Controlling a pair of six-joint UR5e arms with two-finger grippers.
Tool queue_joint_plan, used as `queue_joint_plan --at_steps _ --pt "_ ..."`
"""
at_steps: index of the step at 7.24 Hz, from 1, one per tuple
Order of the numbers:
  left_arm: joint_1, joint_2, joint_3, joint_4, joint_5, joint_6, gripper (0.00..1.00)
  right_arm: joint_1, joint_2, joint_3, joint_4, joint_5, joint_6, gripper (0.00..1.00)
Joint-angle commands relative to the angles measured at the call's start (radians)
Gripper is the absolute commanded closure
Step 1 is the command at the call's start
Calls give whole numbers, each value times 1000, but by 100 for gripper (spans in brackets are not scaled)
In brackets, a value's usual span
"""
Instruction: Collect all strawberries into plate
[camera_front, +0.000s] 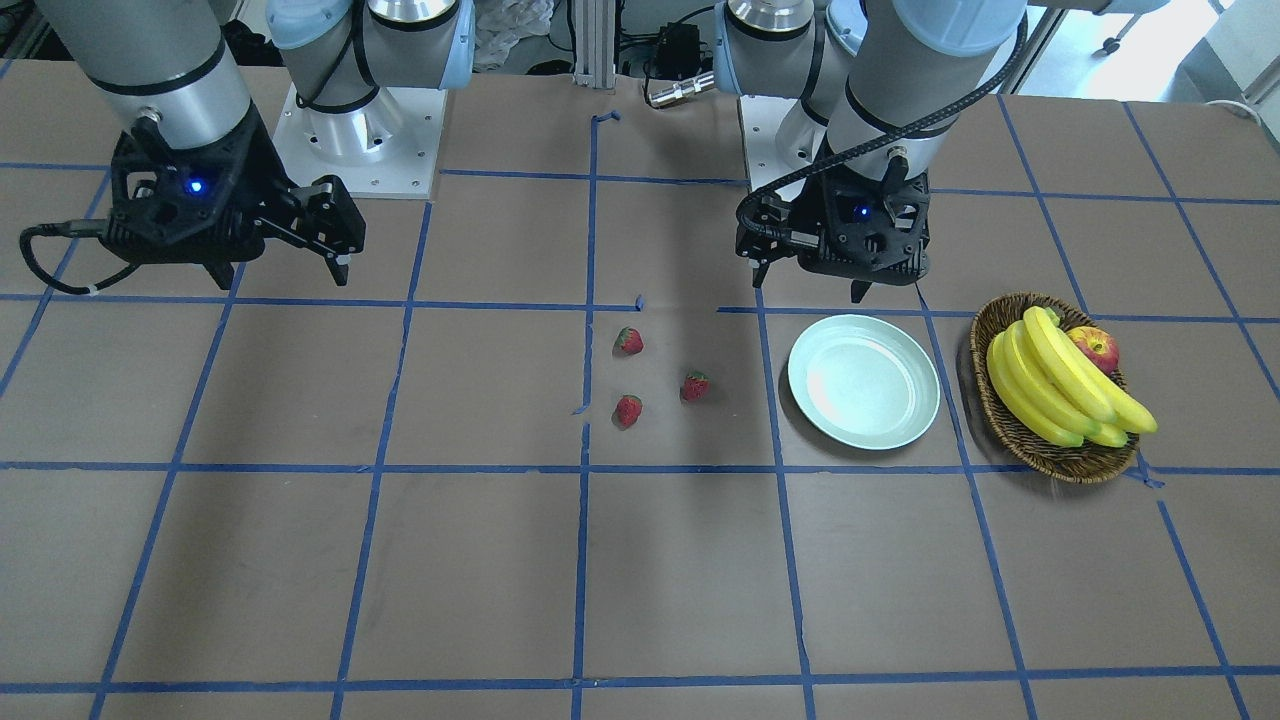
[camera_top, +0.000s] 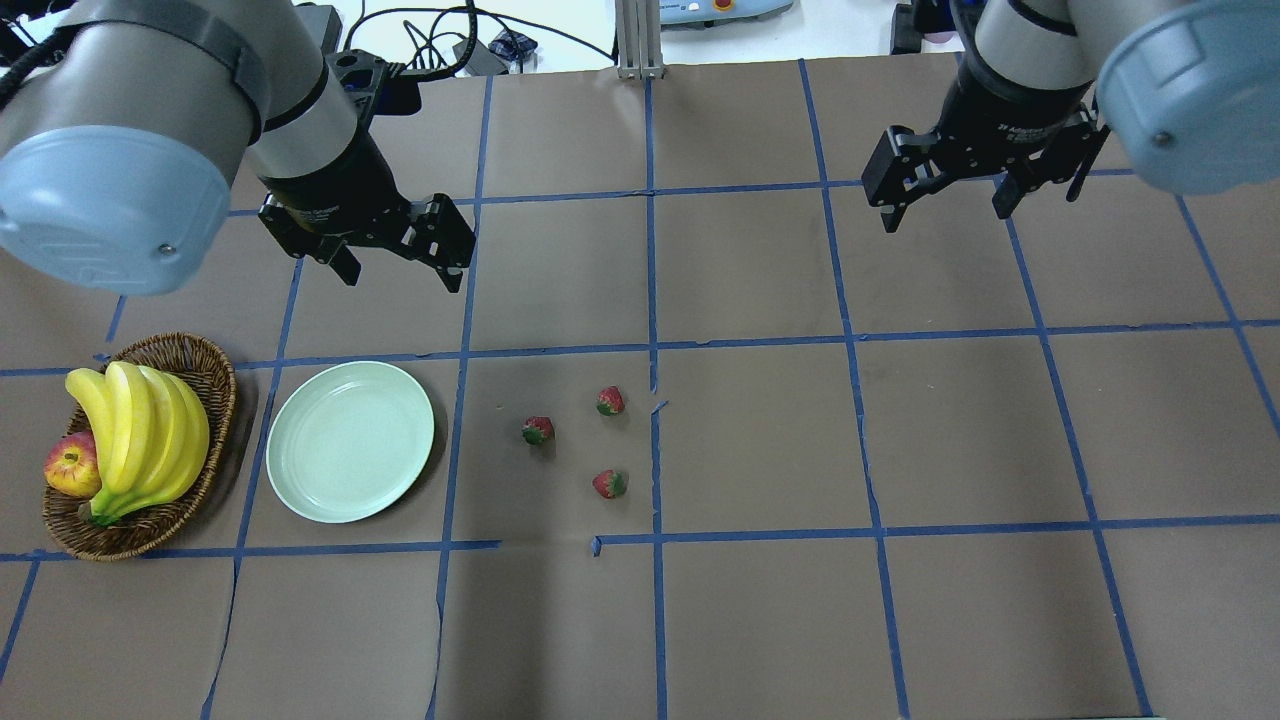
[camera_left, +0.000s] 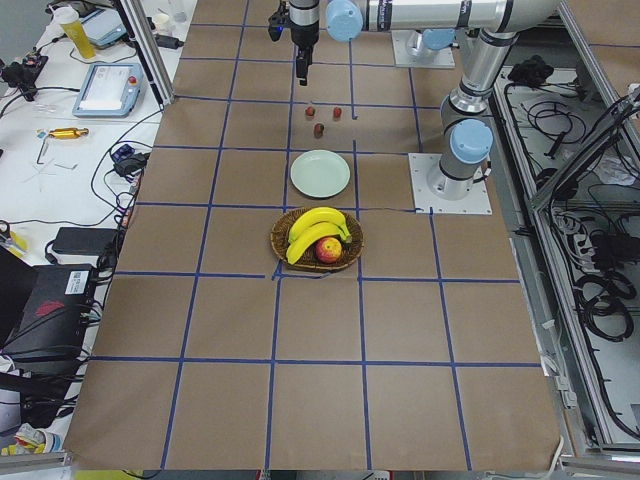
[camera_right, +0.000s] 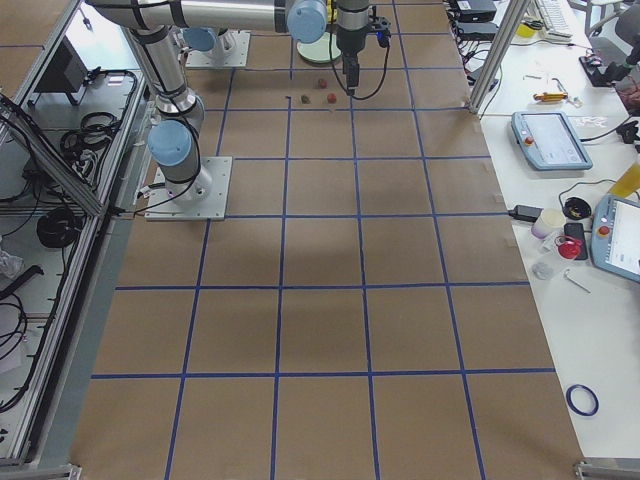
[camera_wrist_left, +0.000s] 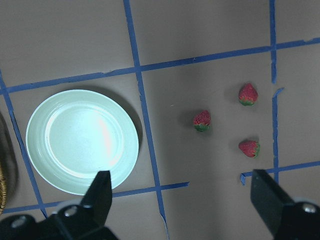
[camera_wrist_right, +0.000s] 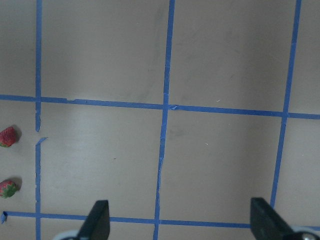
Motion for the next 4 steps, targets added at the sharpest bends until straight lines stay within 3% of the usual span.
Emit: queue_joint_plan --at_steps 1,3,4 --pt "-3 -54 -20 66 -11 -26 0 -2 -2 -23 11 9 14 0" --pt "-84 -151 -176 349 -12 -120 0 1 -2 -23 15 1 12 0" --pt "-110 -194 -218 428 -5 -139 0 1 0 -23 15 1 12 0"
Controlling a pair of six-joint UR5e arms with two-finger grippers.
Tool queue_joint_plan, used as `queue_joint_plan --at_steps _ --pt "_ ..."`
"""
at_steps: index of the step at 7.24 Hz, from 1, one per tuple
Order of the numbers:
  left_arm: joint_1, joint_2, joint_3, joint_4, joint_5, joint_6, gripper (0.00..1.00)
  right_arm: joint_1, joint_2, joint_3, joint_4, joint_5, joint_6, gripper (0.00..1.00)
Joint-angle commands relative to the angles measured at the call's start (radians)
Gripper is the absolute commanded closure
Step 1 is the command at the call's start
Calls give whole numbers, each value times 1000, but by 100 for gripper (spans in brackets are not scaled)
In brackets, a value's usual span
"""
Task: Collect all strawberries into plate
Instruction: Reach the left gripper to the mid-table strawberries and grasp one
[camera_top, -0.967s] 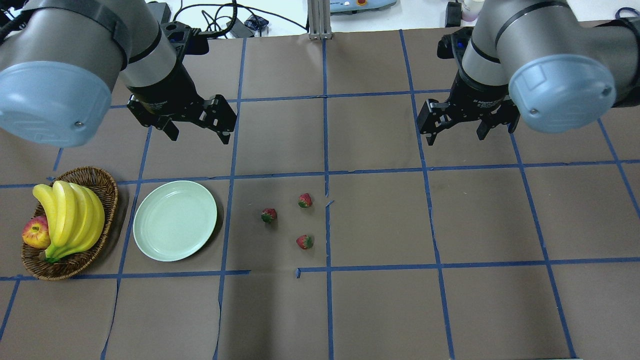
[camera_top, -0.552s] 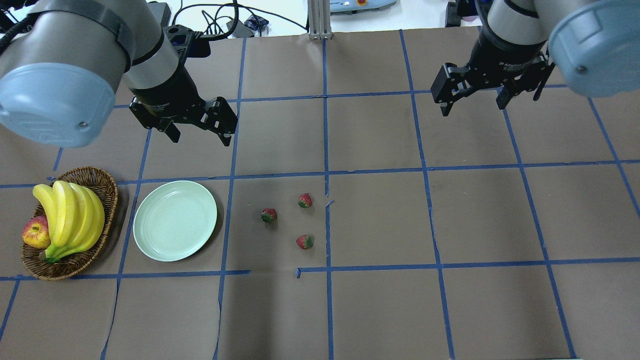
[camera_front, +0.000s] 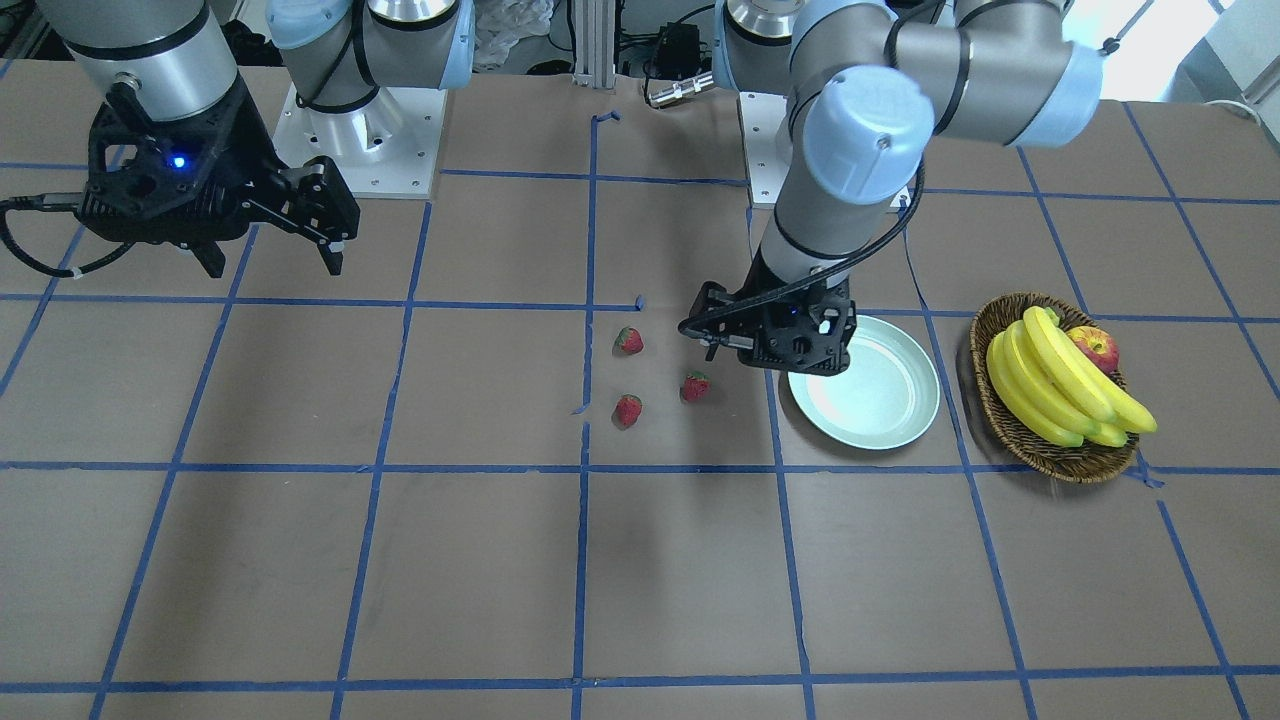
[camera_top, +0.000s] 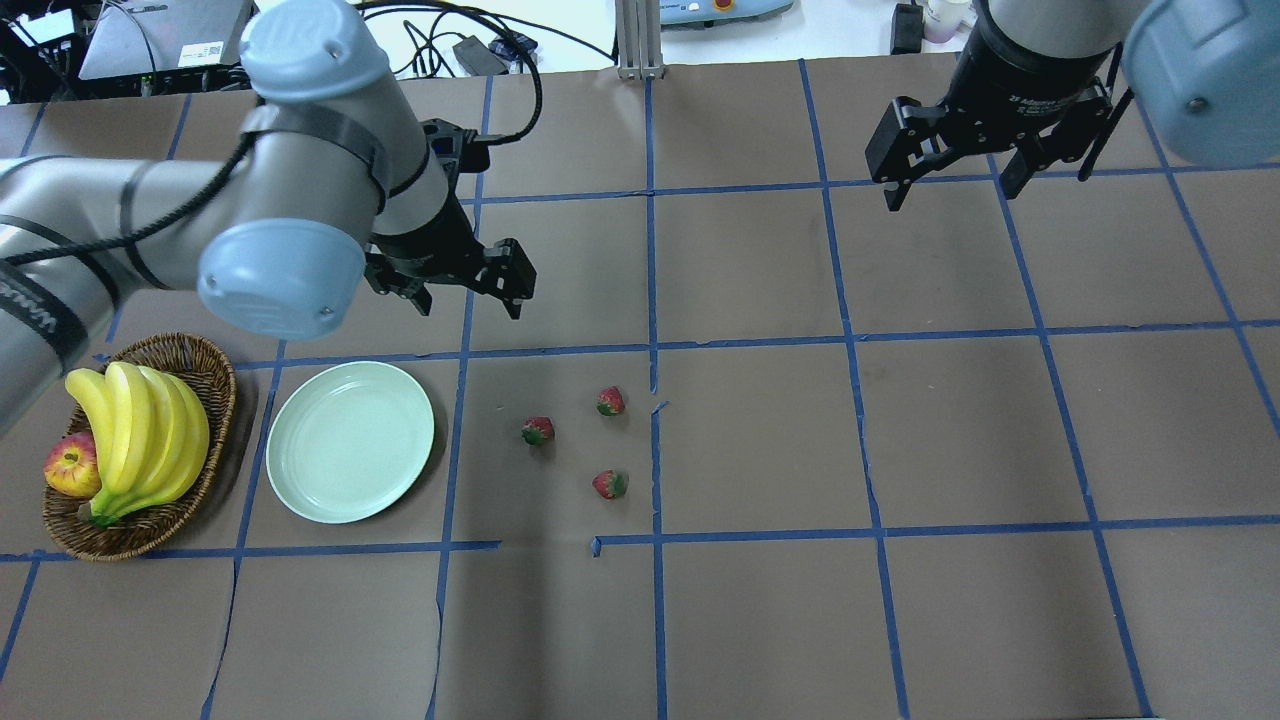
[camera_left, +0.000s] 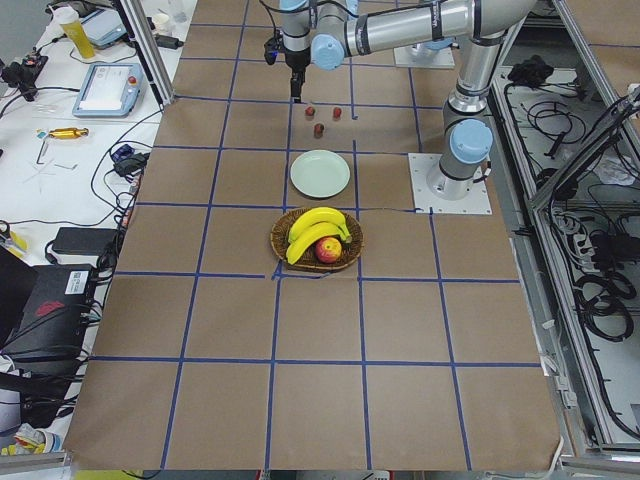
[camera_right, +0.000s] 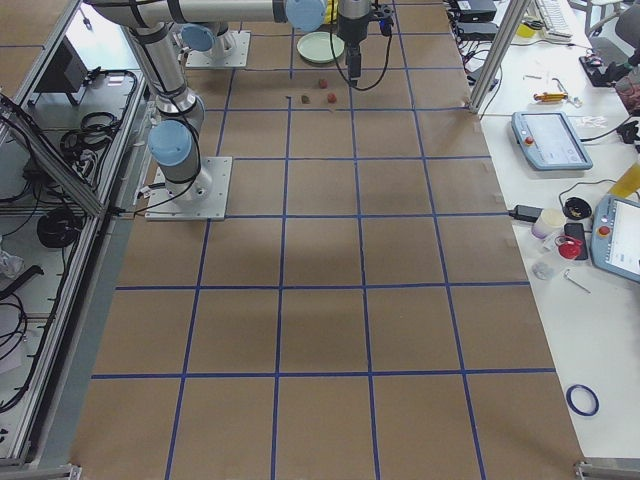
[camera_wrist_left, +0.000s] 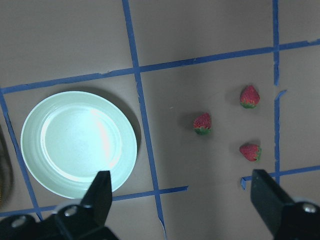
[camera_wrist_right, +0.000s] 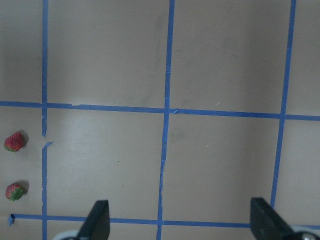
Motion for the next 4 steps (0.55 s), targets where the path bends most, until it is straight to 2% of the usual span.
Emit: queue_joint_plan --at_steps 1,3,4 --pt "-49 -80 -92 145 27 -38 0 1 3 0 1 -2 0 0" --pt "-81 -130 -212 321 57 -70 0 1 4 1 2 0 0 0" --pt "-81 -130 -264 347 54 -101 0 1 4 0 2 0 0 0"
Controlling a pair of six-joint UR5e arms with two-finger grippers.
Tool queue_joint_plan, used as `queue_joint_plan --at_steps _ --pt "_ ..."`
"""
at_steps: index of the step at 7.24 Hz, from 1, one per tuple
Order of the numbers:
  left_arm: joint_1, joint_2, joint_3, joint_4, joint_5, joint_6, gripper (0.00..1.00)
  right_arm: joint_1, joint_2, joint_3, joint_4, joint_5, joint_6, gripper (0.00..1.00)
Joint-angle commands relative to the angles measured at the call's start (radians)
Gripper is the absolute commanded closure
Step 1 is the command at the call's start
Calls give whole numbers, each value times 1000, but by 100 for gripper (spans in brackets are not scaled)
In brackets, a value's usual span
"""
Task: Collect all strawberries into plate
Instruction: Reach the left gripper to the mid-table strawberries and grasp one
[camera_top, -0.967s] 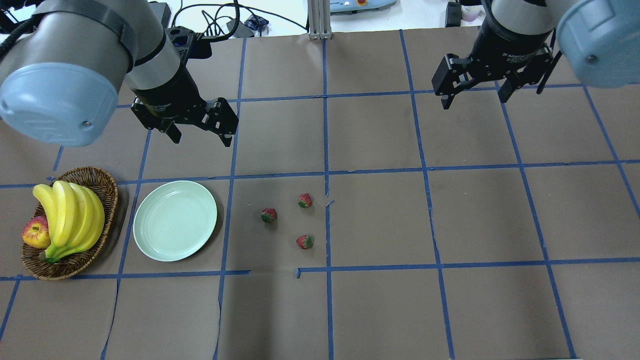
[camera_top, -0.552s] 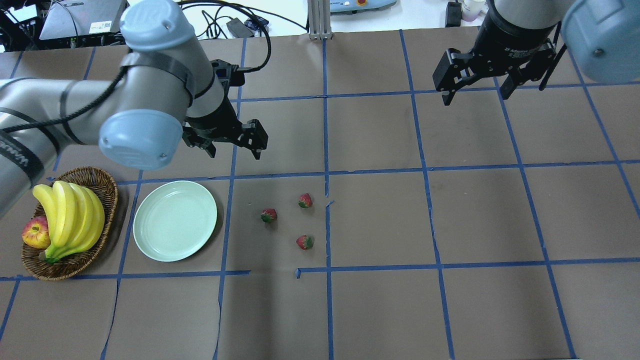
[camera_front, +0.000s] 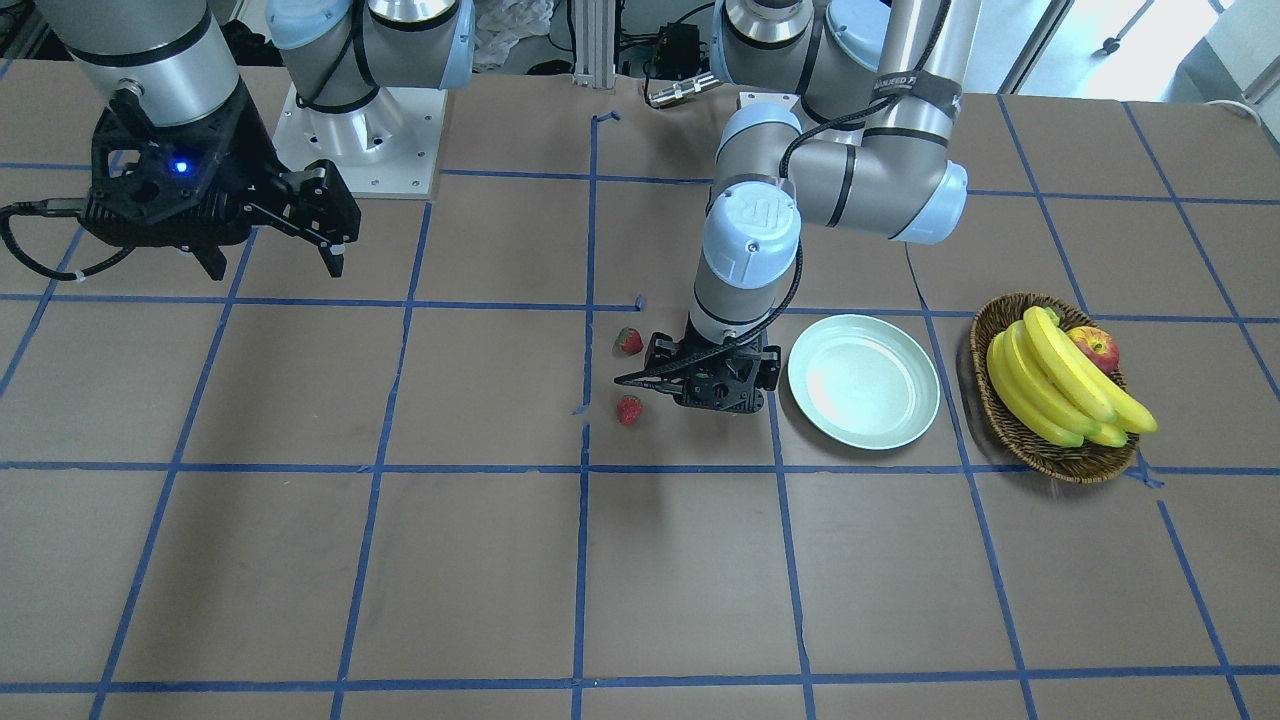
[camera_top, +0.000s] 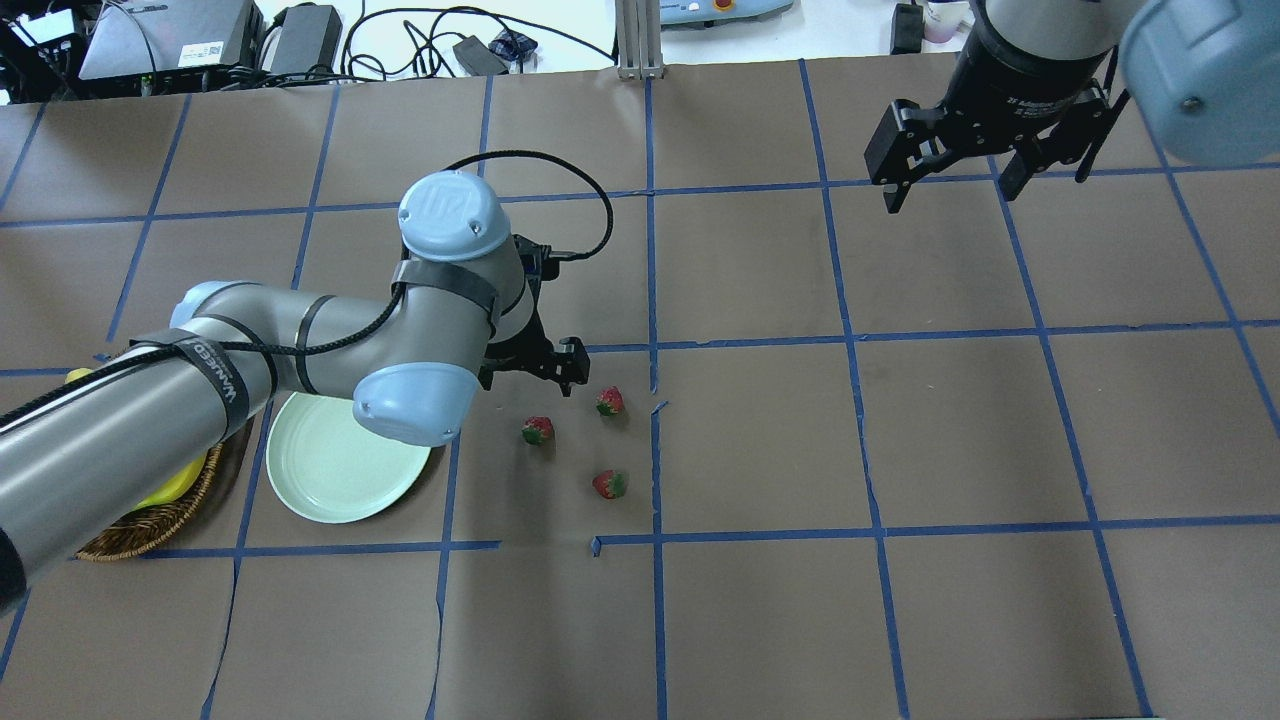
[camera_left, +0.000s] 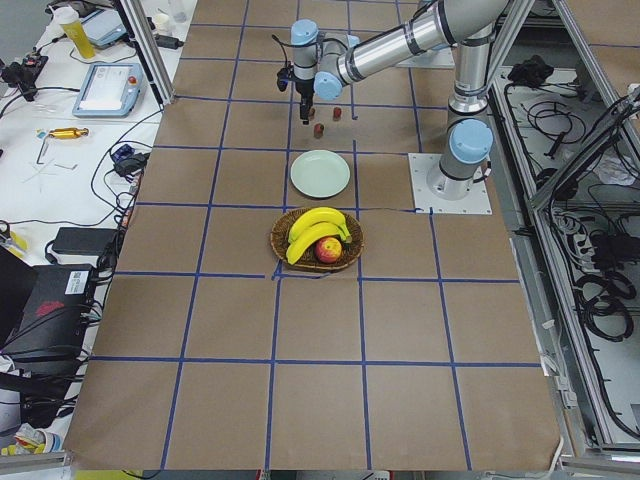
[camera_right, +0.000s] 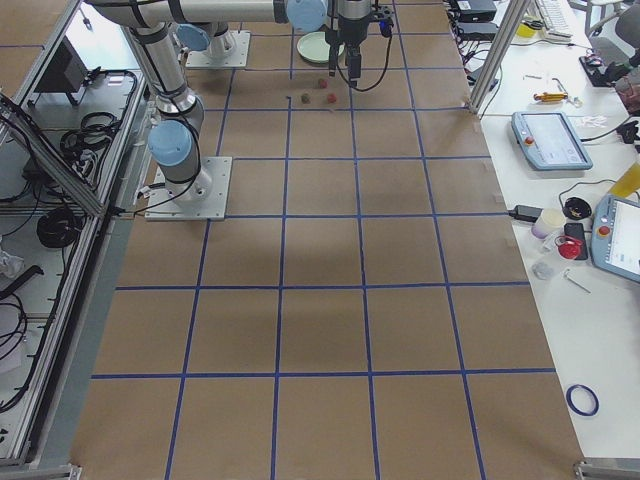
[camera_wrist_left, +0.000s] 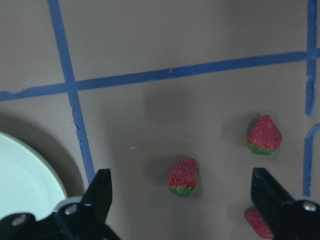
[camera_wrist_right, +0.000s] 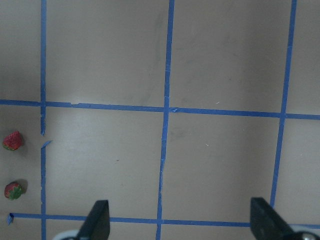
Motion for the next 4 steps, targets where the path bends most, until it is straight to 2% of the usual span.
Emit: queue_joint_plan --at_steps 1,2,4 --pt "-8 -12 -80 68 -5 -37 1 0 0 -1 1 2 2 0" --pt "-8 -12 -82 66 -3 -32 21 0 0 -1 1 2 2 0" --pt "-8 -27 -82 66 -2 -18 83 0 0 -1 1 2 2 0"
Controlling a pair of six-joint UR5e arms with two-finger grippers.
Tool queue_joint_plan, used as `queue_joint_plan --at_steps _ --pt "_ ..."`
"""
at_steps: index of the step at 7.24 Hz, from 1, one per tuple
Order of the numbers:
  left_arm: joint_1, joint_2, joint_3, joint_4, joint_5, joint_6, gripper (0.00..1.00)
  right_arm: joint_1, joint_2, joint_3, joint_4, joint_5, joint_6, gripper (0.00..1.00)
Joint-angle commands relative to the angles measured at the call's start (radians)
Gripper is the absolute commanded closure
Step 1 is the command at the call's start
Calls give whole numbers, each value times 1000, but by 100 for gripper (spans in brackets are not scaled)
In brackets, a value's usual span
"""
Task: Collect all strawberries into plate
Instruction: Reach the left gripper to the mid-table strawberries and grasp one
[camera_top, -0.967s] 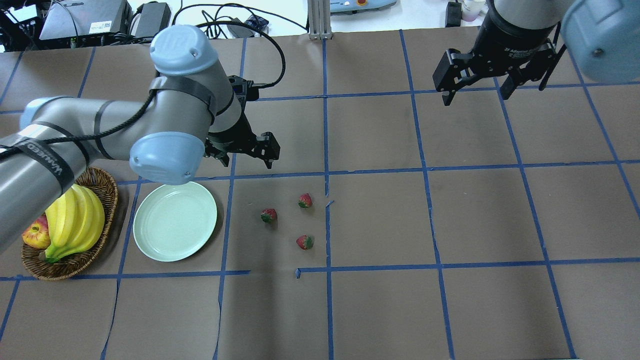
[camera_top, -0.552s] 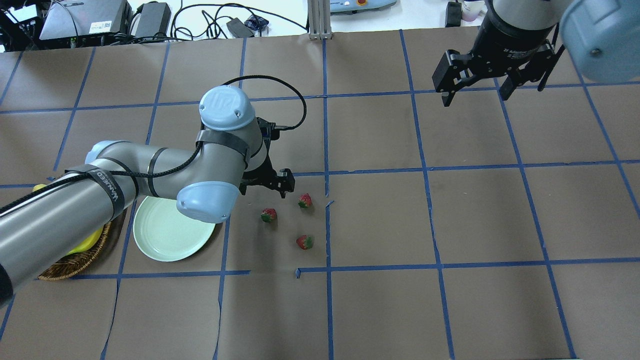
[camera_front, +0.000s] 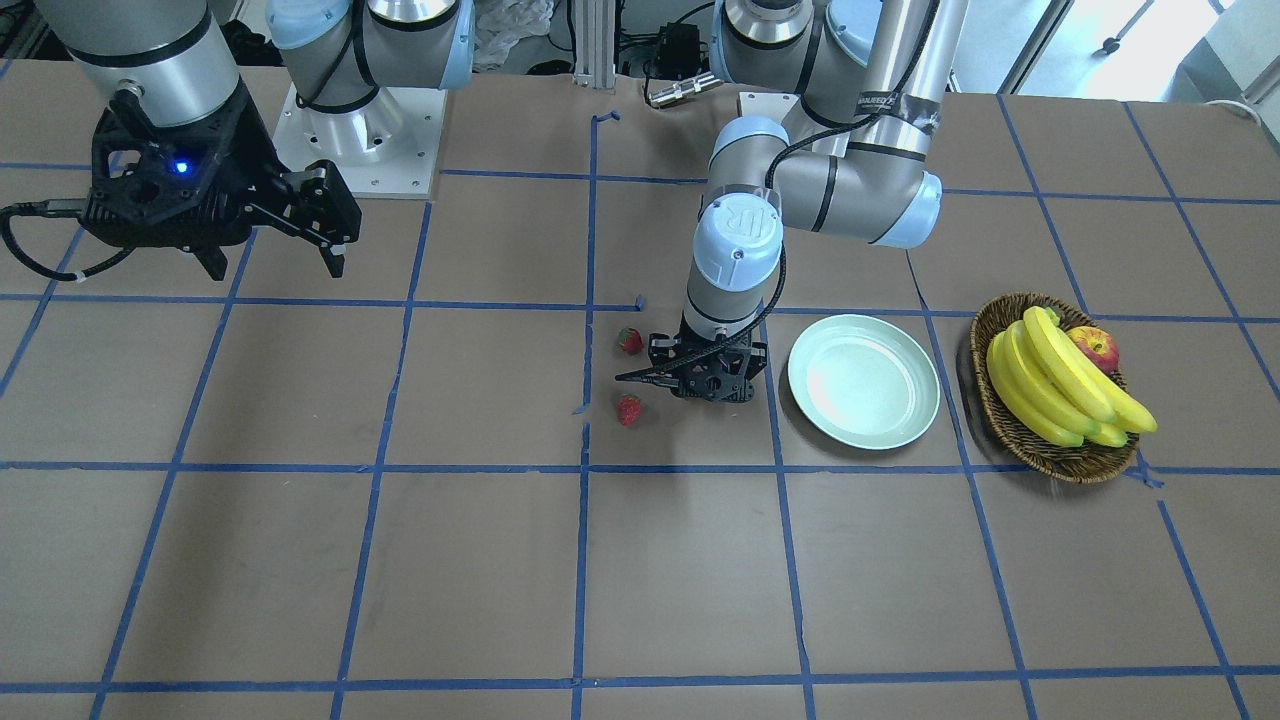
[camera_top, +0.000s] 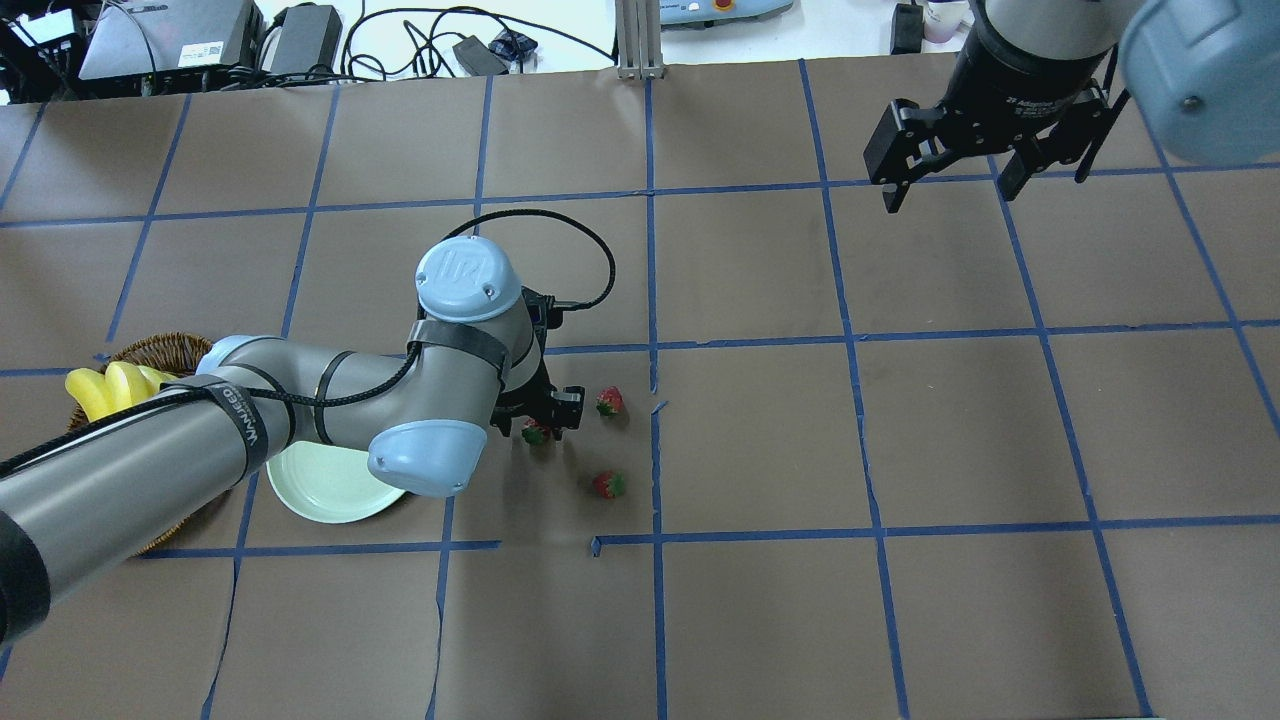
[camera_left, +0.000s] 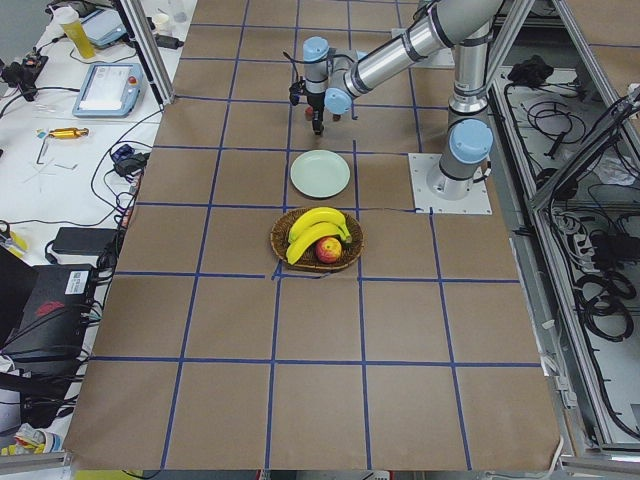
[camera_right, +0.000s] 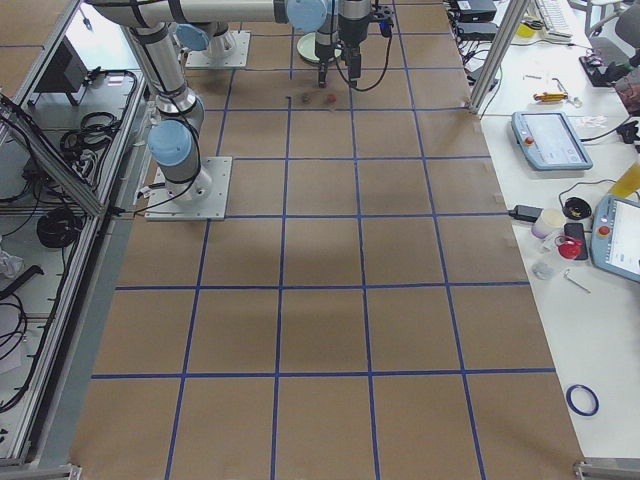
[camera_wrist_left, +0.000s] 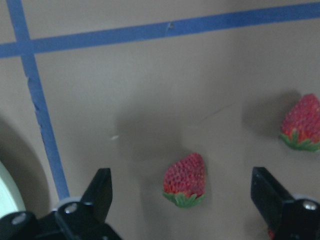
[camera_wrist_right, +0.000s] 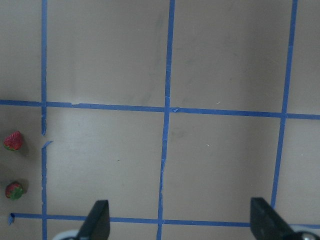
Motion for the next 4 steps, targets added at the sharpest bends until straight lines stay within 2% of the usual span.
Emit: queue_joint_plan --at_steps 1,3,4 --pt "0 -14 2 2 1 7 97 0 0 0 0 0 0 0" --pt "7 26 66 -31 19 28 100 0 0 0 0 0 0 0" --pt "30 61 115 -139 51 74 99 0 2 -2 2 -1 -1 0"
